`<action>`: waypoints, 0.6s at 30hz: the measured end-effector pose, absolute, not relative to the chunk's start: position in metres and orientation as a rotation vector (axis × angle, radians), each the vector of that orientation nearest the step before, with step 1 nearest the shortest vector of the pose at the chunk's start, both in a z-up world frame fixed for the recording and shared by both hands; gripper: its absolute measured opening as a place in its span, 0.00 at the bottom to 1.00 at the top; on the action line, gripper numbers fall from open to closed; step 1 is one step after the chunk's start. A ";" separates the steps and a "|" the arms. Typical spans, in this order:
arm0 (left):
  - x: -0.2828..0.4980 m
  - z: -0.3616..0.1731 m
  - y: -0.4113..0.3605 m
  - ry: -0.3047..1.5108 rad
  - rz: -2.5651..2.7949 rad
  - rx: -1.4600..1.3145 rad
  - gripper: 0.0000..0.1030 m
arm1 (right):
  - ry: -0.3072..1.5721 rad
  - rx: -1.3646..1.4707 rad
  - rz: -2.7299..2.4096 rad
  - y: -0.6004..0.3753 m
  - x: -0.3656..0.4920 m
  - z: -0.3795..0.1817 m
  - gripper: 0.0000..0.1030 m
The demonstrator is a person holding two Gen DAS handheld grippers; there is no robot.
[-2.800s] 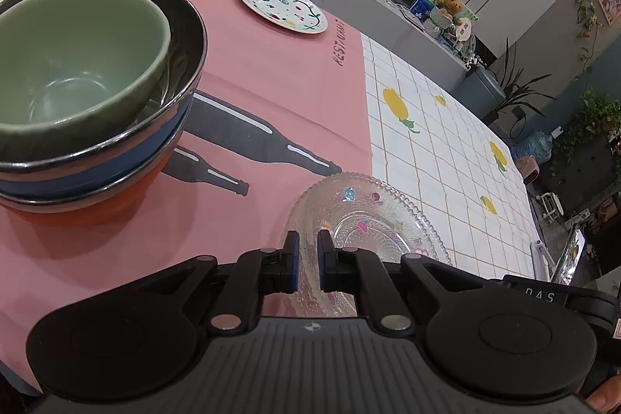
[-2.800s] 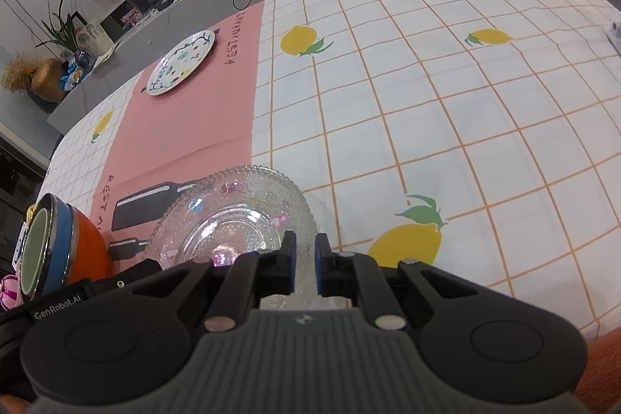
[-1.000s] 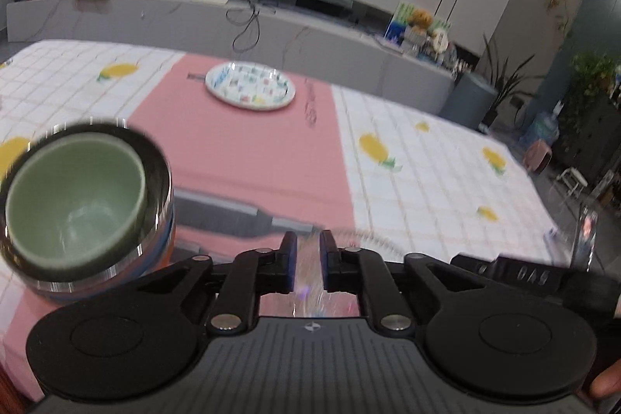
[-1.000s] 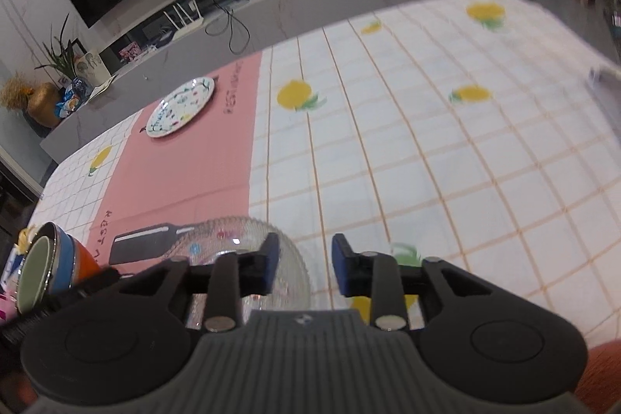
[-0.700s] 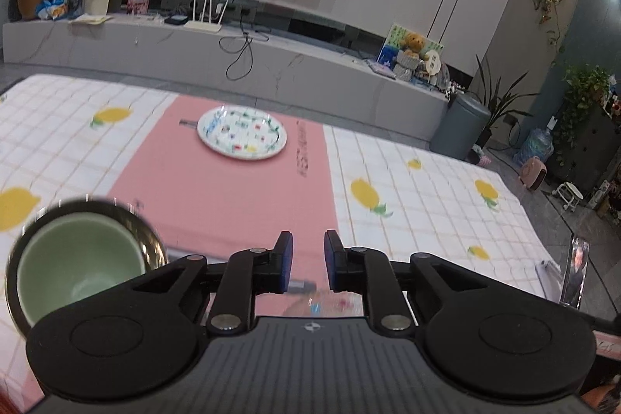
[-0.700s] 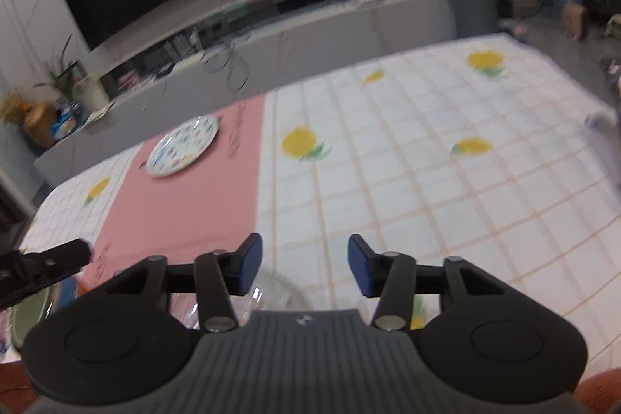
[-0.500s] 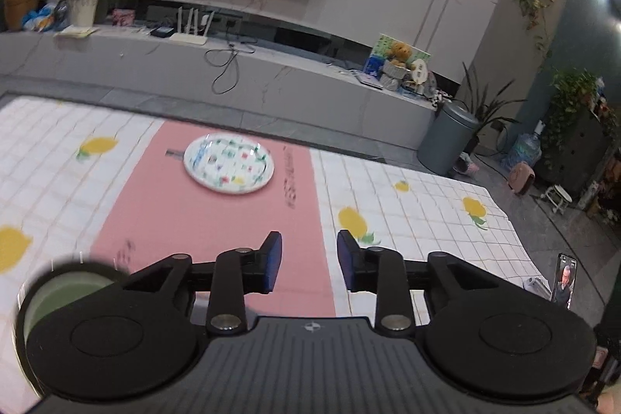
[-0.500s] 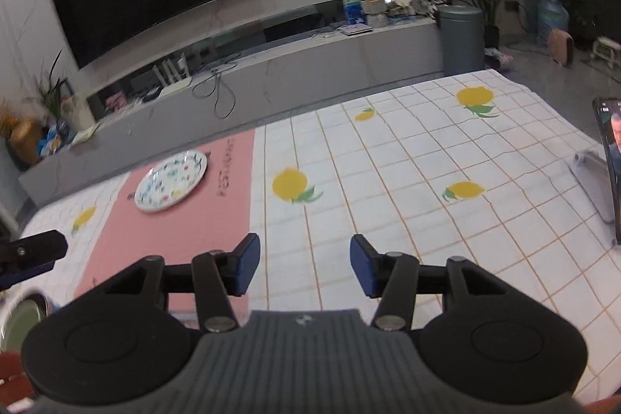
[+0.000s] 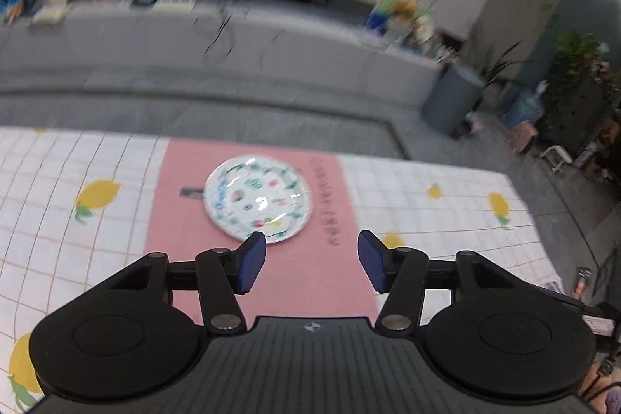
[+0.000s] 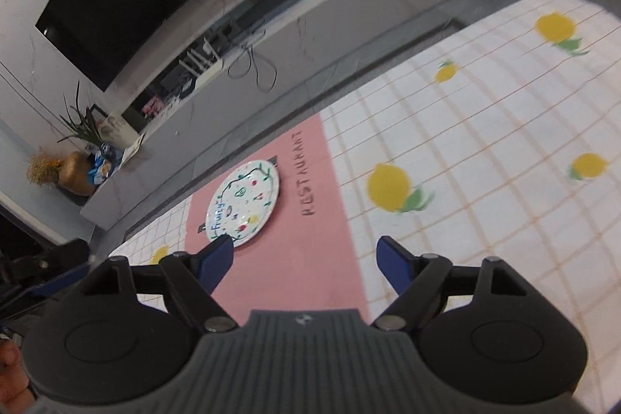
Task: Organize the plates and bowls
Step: 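Move both grippers to the white Fruity plate rim and close them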
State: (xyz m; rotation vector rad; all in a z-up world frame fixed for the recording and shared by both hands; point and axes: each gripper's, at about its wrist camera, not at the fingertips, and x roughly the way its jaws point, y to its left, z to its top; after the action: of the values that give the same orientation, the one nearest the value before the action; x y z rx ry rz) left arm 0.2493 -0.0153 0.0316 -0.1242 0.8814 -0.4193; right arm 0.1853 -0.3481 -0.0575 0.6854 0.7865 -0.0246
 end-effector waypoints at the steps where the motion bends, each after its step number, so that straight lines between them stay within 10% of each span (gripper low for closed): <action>1: 0.263 0.025 -0.012 0.915 -0.399 -0.126 0.62 | 0.805 0.692 -0.020 -0.346 0.195 -0.061 0.77; 18: 0.396 -0.076 0.018 1.075 -0.305 -0.176 0.53 | 0.903 0.714 0.009 -0.328 0.334 -0.125 0.40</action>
State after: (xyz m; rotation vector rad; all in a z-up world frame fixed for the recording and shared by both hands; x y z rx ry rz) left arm 0.3959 0.0179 -0.0756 -0.1765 1.0750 -0.3048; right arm 0.3340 -0.3278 -0.1253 0.7140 0.9033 0.0090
